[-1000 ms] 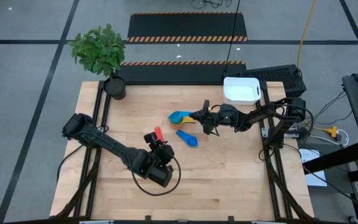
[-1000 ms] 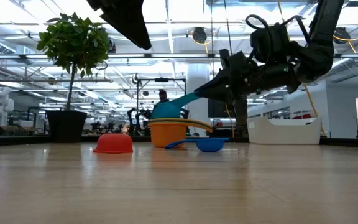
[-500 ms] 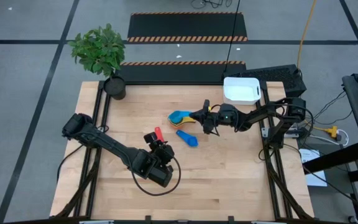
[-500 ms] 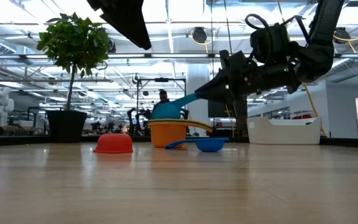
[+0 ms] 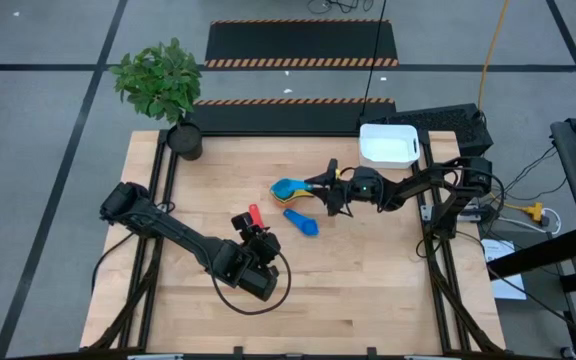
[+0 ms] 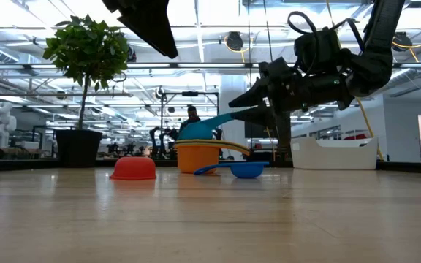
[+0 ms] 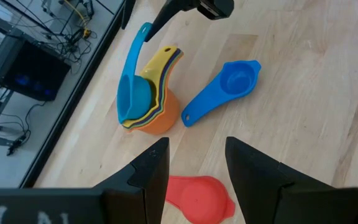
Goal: Nest measuring cups in basket
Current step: Stack the light blue measuring cup into the yellow measuring cup, then stack the red measuring cup into the light blue measuring cup
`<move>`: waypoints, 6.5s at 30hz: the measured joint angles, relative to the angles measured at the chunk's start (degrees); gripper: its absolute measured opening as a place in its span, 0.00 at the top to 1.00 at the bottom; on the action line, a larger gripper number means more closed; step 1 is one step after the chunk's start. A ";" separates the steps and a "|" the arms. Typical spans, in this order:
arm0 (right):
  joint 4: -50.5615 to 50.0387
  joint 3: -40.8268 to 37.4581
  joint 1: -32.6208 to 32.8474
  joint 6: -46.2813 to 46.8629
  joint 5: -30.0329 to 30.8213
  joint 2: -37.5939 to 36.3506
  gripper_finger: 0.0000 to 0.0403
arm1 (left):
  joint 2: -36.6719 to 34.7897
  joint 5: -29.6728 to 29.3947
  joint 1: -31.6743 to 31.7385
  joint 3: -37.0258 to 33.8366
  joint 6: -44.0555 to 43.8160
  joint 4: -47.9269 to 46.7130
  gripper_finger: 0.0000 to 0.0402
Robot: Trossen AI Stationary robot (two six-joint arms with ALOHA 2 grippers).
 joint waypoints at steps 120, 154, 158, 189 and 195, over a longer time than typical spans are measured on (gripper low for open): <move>-62.54 25.29 -3.20 39.49 -5.91 3.28 0.37 | 0.00 0.62 0.48 0.00 0.85 0.35 0.60; -62.97 25.27 -3.19 41.46 -5.84 3.28 0.54 | 0.00 0.59 0.53 0.00 0.81 0.35 0.60; -62.99 25.27 -3.18 41.42 -5.82 3.28 0.49 | 0.00 0.59 0.72 0.00 0.53 0.24 0.60; -79.11 25.22 -1.65 38.36 -0.95 -23.76 0.30 | -0.02 8.36 5.48 -5.95 -28.59 -18.69 0.60; -85.42 25.20 -1.76 36.74 -0.95 -29.54 0.30 | -0.02 22.42 14.05 -14.71 -42.61 -23.83 0.60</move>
